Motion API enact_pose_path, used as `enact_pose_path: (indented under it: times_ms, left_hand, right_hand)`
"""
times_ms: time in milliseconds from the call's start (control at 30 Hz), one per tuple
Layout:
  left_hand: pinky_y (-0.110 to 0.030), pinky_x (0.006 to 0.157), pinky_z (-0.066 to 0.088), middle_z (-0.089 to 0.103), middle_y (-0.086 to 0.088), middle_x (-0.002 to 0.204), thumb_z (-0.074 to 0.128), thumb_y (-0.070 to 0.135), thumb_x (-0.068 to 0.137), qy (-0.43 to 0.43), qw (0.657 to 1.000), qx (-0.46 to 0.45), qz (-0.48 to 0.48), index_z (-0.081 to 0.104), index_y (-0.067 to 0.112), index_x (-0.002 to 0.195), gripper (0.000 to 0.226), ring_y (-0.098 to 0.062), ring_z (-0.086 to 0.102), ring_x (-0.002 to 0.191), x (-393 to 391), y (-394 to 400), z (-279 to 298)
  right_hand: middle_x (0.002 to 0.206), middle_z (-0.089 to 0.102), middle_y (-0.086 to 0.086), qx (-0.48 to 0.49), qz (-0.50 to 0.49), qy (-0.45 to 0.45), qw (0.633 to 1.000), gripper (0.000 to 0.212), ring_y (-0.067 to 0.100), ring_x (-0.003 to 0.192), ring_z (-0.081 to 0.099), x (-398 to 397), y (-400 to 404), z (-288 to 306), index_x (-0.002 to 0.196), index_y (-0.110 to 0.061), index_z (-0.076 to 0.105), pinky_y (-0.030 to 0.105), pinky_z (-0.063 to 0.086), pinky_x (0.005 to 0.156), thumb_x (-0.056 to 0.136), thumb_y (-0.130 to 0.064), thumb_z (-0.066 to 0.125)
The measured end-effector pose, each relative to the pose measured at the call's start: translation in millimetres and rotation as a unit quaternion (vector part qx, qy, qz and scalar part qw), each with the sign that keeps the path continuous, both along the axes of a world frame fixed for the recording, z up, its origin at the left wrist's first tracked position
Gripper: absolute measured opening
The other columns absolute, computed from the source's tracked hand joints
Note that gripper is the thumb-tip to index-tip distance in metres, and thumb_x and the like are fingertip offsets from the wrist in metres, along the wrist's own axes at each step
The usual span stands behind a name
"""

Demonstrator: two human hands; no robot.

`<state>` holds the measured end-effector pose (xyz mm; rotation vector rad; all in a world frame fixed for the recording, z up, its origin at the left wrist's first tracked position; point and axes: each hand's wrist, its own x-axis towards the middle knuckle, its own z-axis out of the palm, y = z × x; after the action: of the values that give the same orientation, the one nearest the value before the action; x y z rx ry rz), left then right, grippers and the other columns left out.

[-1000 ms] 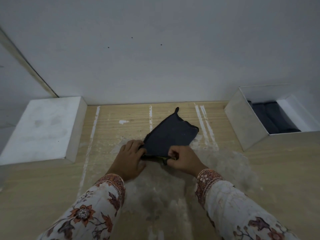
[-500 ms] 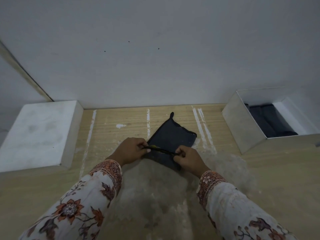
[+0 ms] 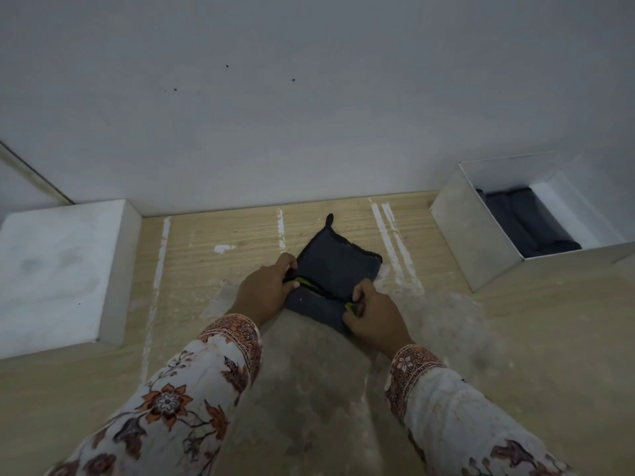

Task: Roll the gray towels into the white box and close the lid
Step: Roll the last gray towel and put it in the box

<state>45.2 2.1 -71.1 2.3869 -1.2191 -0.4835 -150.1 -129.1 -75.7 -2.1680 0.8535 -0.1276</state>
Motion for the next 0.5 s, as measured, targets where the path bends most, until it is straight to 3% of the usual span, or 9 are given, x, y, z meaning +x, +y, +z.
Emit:
enact_pose_path:
  times_ms: [133, 267, 367, 433, 500]
  left_hand:
    - [-0.032, 0.062, 0.045, 0.051, 0.001, 0.095, 0.065, 0.032, 0.084, -0.102, 0.994, -0.034, 0.003, 0.048, 0.022, 0.099, 0.025, -0.017, 0.049, 0.083, -3, 3, -3]
    - [-0.033, 0.055, 0.043, 0.053, -0.004, 0.080, 0.073, 0.015, 0.078, -0.195, 0.976, -0.065, -0.075, 0.055, 0.014, 0.078, 0.018, -0.023, 0.053, 0.070, -9, 9, -8]
    - [-0.033, 0.064, 0.046, 0.059, -0.003, 0.087, 0.063, 0.029, 0.088, -0.205, 0.966, -0.077, -0.138, 0.062, 0.015, 0.088, 0.014, -0.022, 0.056, 0.077, -9, 20, -14]
    - [-0.031, 0.073, 0.045, 0.060, 0.001, 0.098, 0.056, 0.044, 0.088, -0.219, 0.959, -0.051, -0.174, 0.063, 0.018, 0.101, 0.029, -0.019, 0.054, 0.087, -4, 30, -18]
    - [-0.032, 0.080, 0.044, 0.060, 0.001, 0.109, 0.055, 0.045, 0.083, -0.244, 0.950, -0.019, -0.195, 0.062, 0.020, 0.112, 0.039, -0.020, 0.054, 0.097, 0, 38, -17]
  right_hand:
    - [0.069, 0.046, -0.001, -0.137, 0.024, 0.009, 0.990, 0.021, 0.017, 0.056, 0.042, 0, 10, 3, 0.083, -0.018, 0.040, 0.031, 0.032, 0.049, 0.076, -0.016, 0.059]
    - [0.085, 0.048, 0.001, -0.233, 0.121, -0.008, 0.965, 0.011, 0.018, 0.076, 0.044, 6, 23, 5, 0.084, -0.016, 0.053, 0.029, 0.036, 0.059, 0.073, -0.016, 0.055]
    - [0.087, 0.051, 0.002, -0.249, 0.147, -0.002, 0.957, 0.022, 0.017, 0.080, 0.045, 5, 27, -2, 0.089, -0.016, 0.058, 0.030, 0.040, 0.065, 0.078, -0.035, 0.058]
    - [0.091, 0.053, 0.002, -0.263, 0.150, 0.013, 0.953, 0.031, 0.018, 0.083, 0.047, 2, 26, -6, 0.095, -0.017, 0.059, 0.029, 0.041, 0.068, 0.079, -0.044, 0.060]
    - [0.092, 0.055, 0.002, -0.279, 0.139, 0.020, 0.950, 0.029, 0.019, 0.083, 0.050, 0, 26, -6, 0.096, -0.017, 0.060, 0.028, 0.042, 0.068, 0.080, -0.042, 0.059]
